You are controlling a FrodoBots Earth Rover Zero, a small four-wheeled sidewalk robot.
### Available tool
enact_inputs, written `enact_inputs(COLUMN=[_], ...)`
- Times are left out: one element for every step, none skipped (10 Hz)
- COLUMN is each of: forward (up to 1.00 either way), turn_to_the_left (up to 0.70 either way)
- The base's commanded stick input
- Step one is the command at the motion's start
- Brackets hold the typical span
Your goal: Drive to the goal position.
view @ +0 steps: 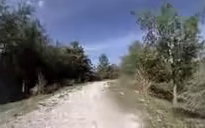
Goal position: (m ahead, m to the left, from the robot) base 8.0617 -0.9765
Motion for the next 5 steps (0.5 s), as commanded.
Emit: enact_inputs(forward=[0.70, 0.70, 0.70, 0.70, 0.70], turn_to_the_left=[0.00, 0.00, 0.27, 0.35, 0.35])
